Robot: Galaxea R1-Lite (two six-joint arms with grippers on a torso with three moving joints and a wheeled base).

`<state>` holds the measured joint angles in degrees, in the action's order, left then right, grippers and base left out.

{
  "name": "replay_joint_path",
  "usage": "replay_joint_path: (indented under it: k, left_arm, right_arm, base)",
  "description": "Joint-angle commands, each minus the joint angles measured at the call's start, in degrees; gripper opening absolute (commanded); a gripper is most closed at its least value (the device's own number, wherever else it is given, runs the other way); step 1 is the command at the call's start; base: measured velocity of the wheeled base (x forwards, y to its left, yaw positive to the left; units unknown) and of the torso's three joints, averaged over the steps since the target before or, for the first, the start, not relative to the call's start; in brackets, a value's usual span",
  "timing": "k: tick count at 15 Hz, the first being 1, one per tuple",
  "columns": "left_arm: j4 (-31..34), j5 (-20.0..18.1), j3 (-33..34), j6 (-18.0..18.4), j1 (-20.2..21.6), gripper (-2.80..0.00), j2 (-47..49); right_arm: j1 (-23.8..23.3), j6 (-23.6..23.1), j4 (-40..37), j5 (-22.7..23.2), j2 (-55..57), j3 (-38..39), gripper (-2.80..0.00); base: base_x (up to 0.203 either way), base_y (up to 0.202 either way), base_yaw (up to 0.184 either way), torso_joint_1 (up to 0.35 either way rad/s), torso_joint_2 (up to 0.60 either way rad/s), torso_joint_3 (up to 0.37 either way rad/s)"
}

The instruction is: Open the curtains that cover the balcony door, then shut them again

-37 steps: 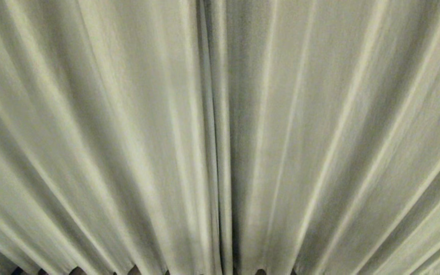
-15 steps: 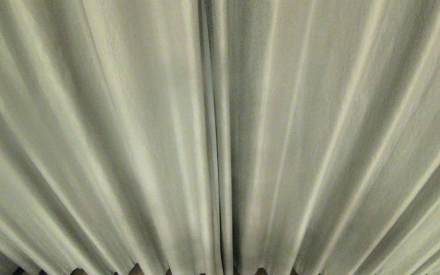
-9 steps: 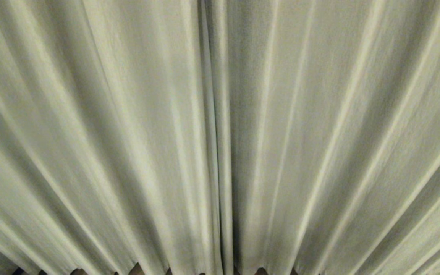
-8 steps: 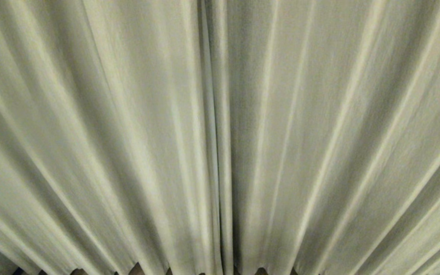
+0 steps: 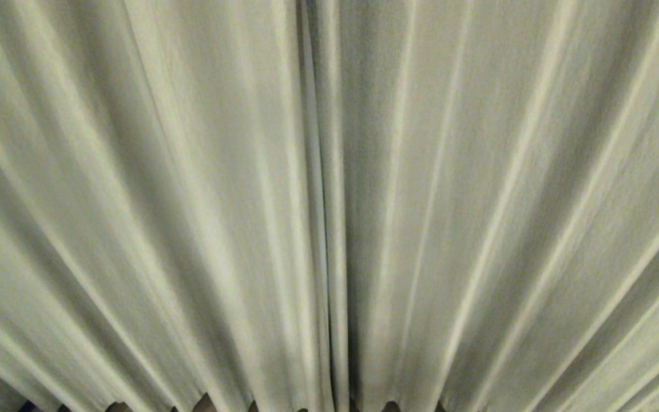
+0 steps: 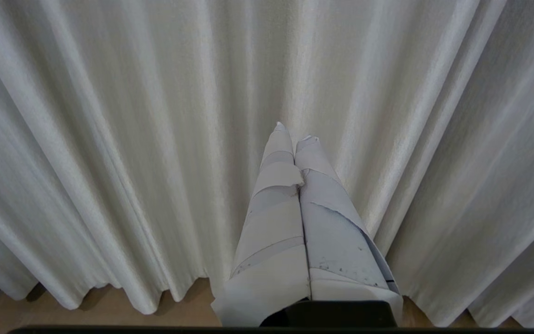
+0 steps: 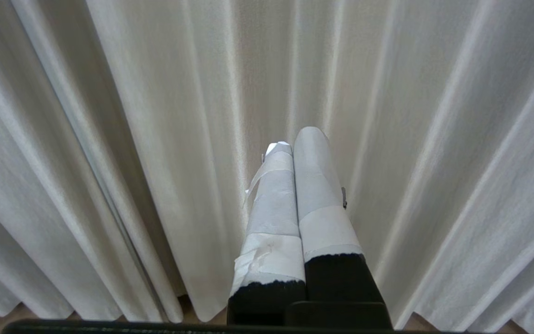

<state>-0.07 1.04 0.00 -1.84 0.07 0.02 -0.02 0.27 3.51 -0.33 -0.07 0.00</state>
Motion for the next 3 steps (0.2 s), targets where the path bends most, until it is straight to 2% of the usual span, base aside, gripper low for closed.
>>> replay_joint_path:
  k: [1, 3]
  left_arm:
    - [0.0, 0.0, 0.0, 0.0, 0.0, -2.80, 0.0]
    - [0.0, 0.0, 0.0, 0.0, 0.0, -2.80, 0.0]
  right_arm:
    - [0.0, 0.6, 0.1, 0.0, 0.1, 0.0, -2.80]
    - [0.0, 1.3, 0.1, -0.1, 0.1, 0.0, -2.80]
  base:
    - [0.000, 0.000, 0.000, 0.000, 0.00, 0.000]
    - [0.000, 0.000, 0.000, 0.000, 0.00, 0.000]
